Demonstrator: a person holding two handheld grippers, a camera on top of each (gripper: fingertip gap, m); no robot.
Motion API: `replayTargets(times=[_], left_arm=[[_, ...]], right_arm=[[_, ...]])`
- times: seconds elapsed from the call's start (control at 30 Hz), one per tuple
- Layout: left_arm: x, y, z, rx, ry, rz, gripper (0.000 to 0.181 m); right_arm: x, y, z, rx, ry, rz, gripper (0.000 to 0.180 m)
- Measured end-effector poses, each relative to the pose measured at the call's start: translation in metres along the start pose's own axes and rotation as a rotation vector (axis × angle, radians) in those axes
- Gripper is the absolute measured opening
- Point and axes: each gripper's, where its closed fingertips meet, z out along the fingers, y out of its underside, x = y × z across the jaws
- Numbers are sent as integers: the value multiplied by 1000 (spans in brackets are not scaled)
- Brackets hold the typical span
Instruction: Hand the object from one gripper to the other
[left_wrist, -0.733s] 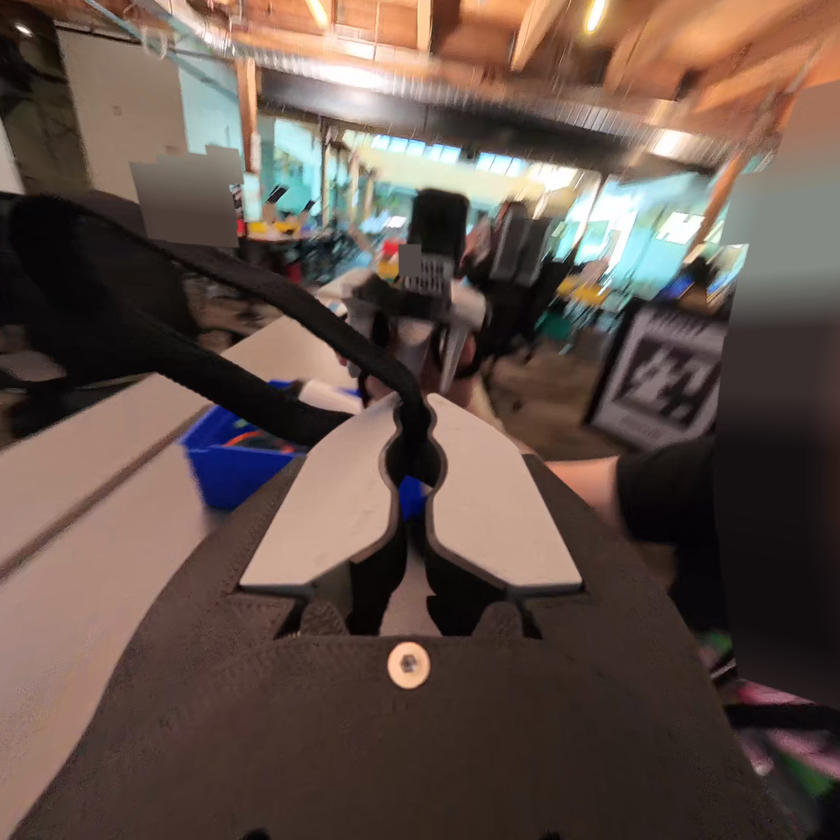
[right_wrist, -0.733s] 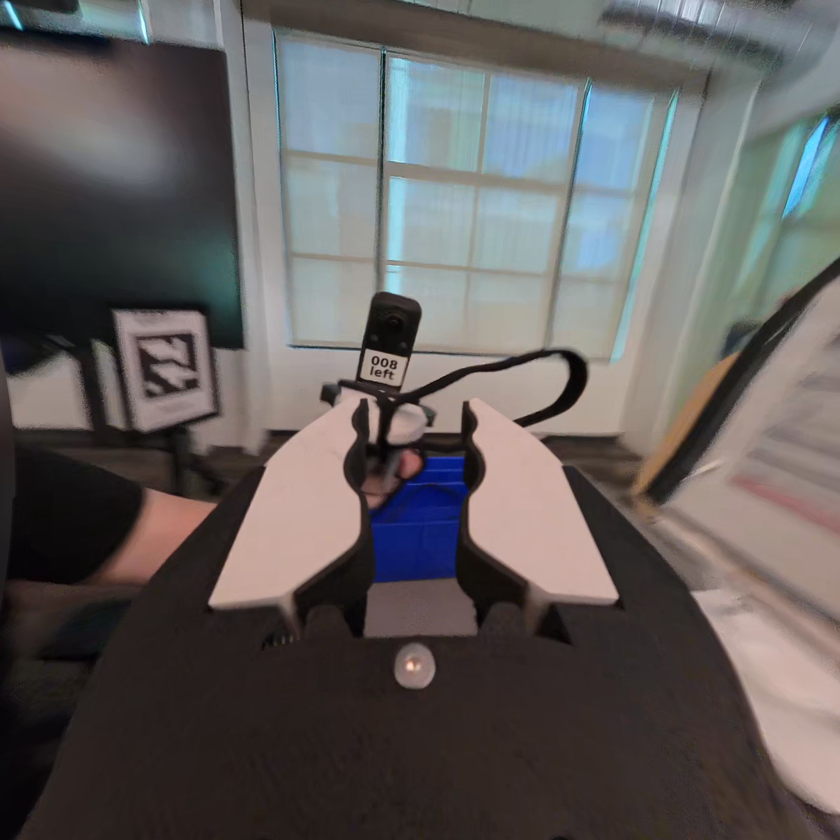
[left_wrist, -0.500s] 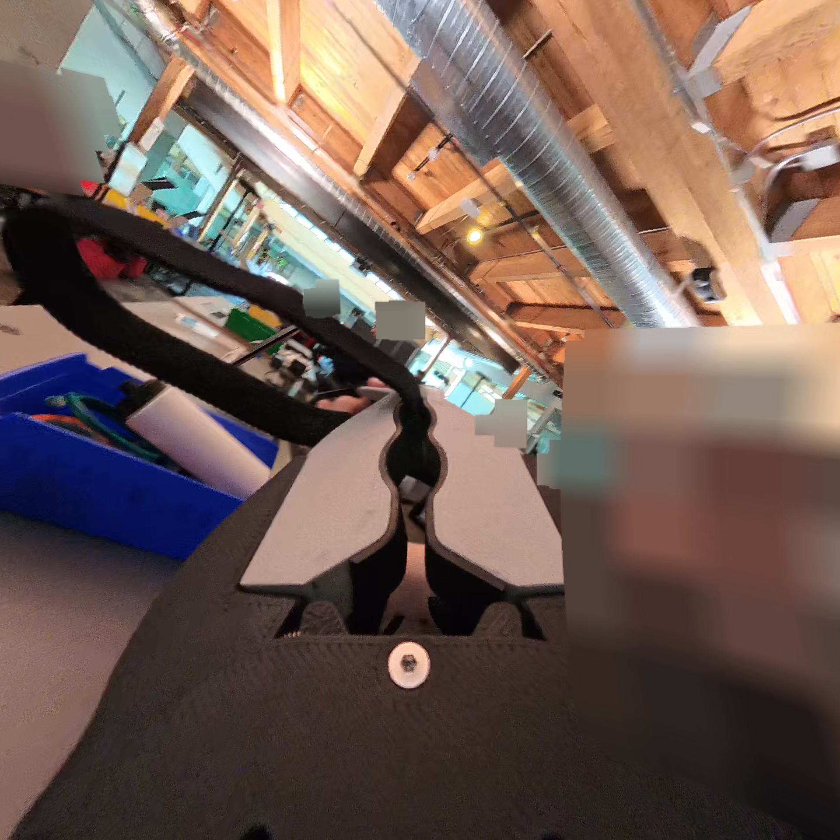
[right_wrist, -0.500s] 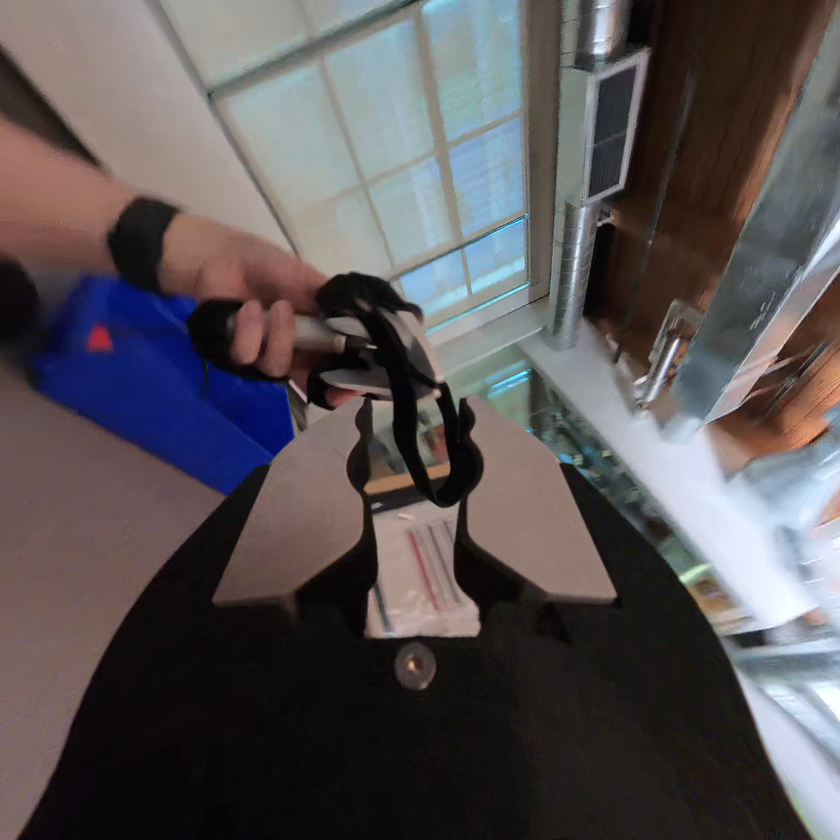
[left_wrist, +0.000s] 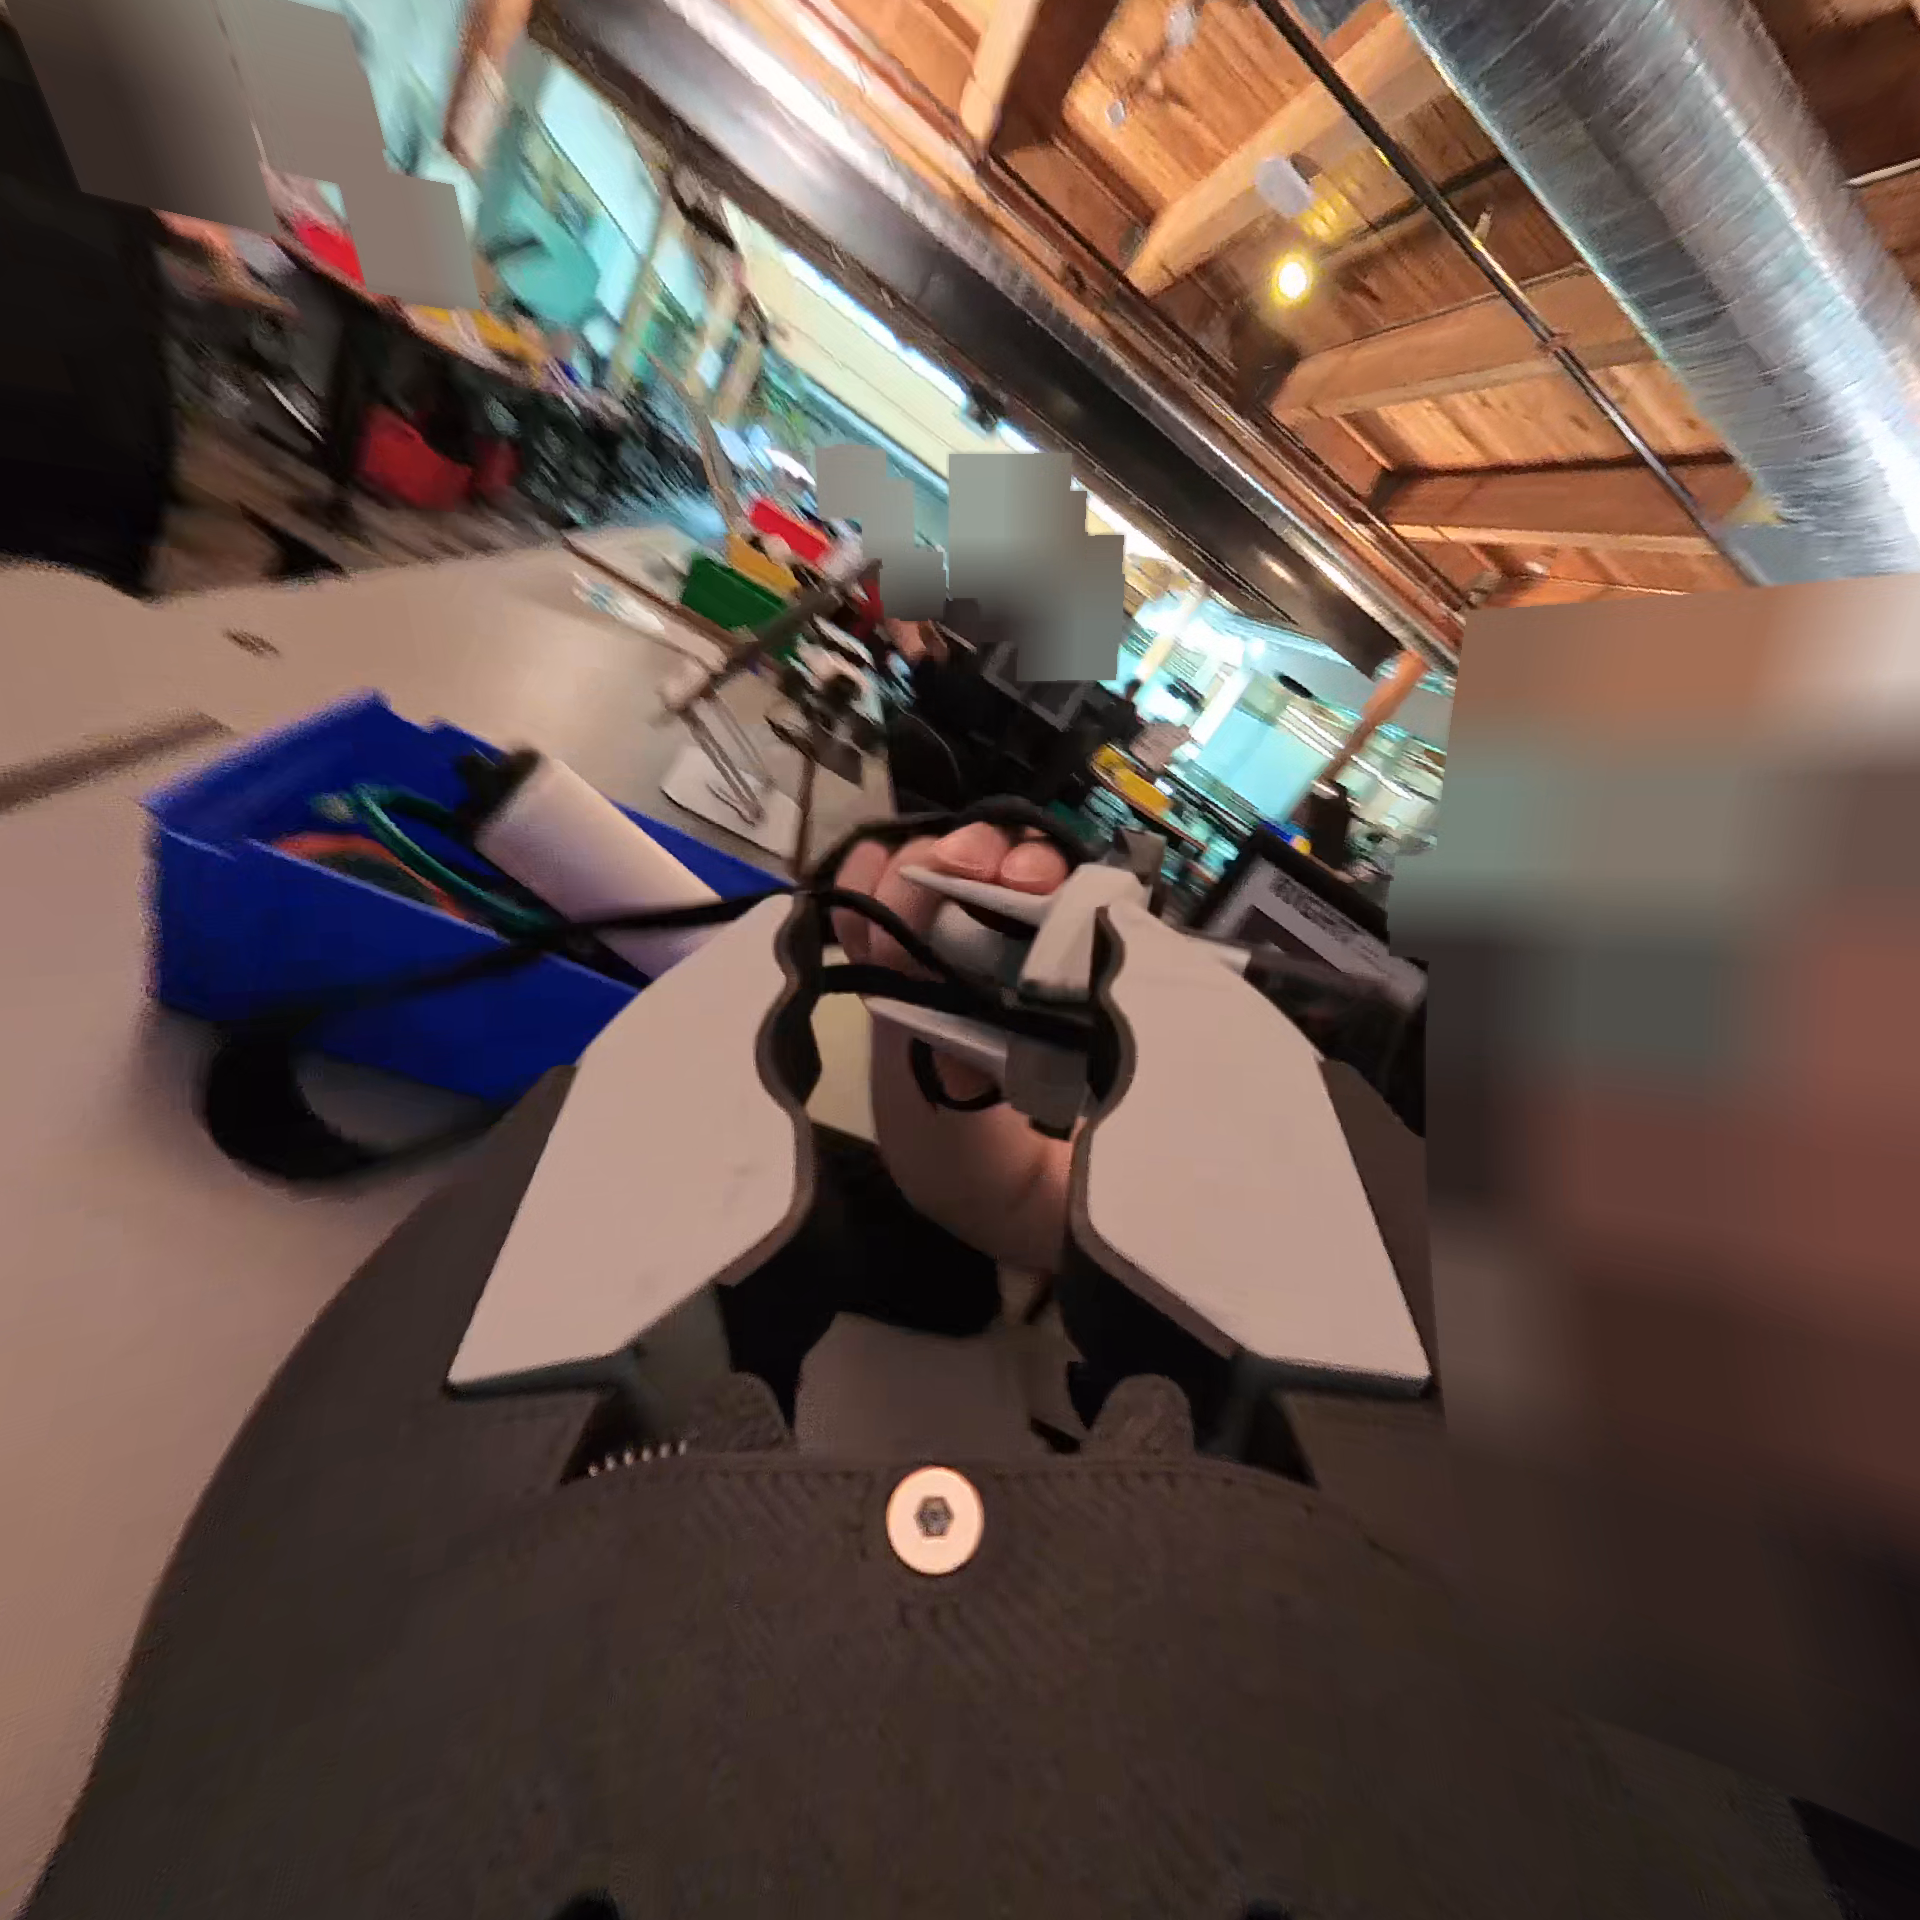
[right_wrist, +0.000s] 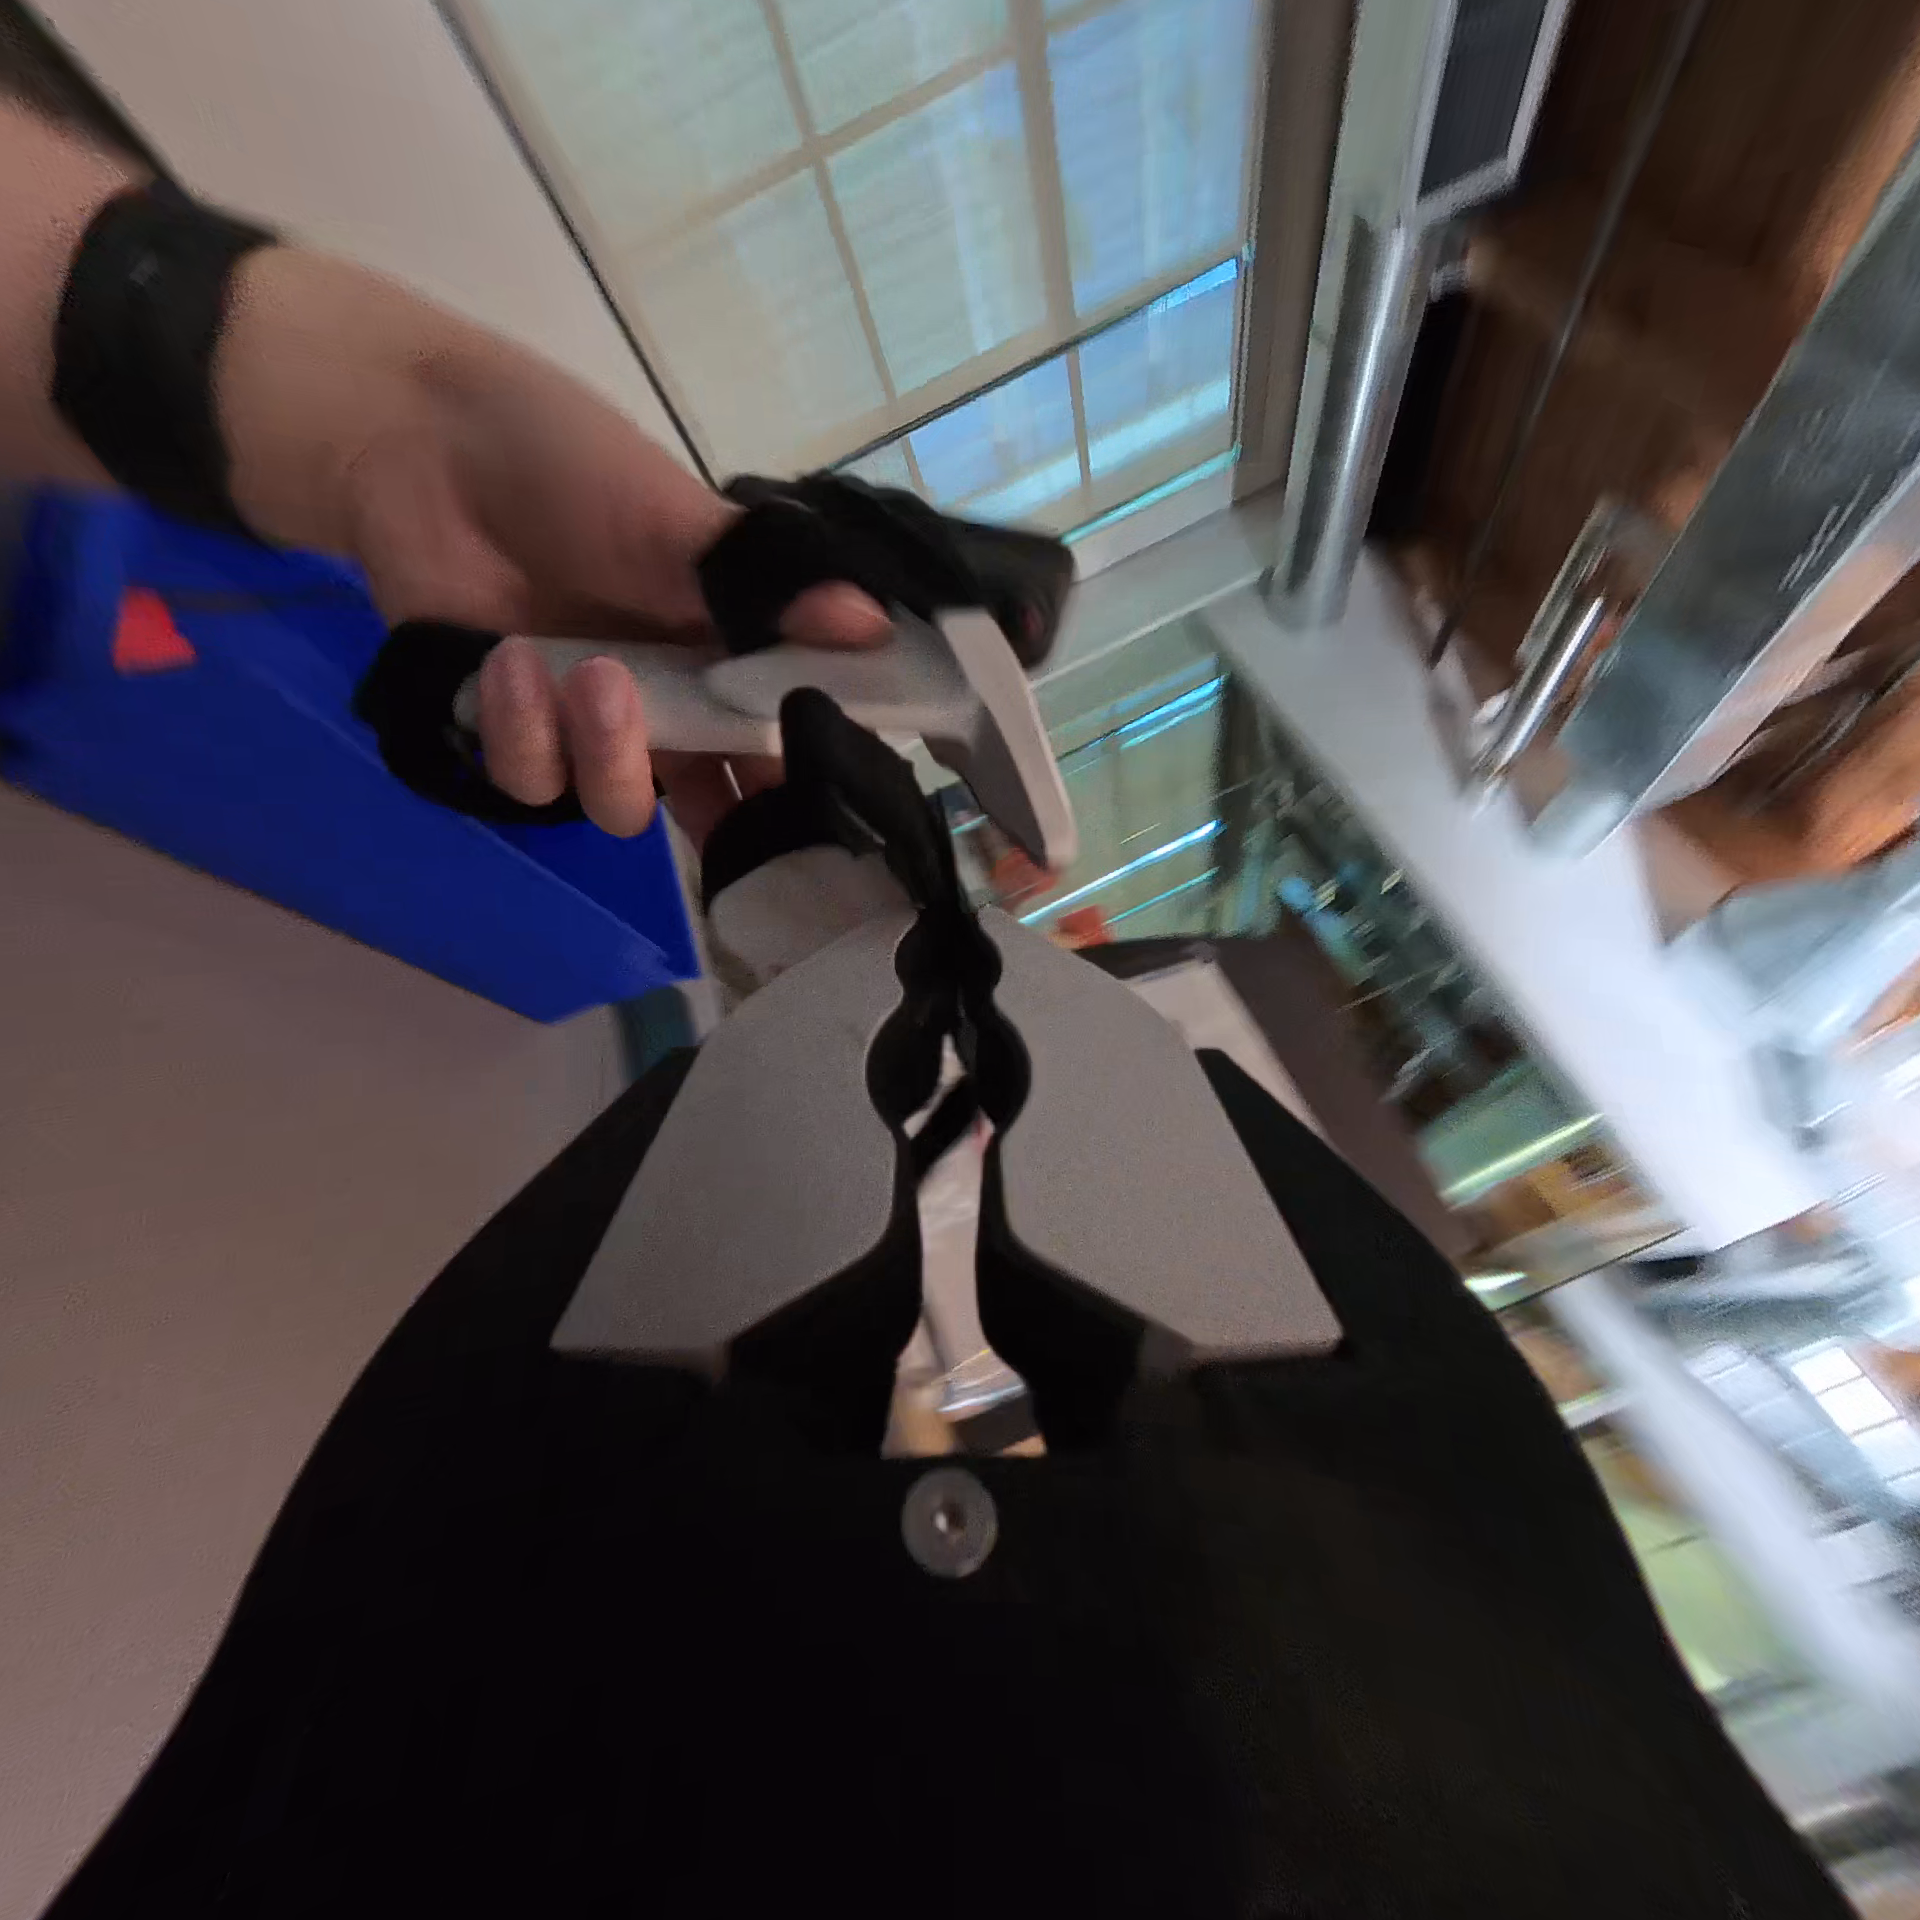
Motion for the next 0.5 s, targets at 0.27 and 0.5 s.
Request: replayTargets(times=[0.27, 0.5], left_arm=[[12, -47, -26, 232, -341, 568, 60], [21, -25, 7, 199, -586, 1066, 65]], right_arm=[[38, 76, 0, -223, 91, 667, 5], [28, 60, 9, -218, 147, 713, 5]])
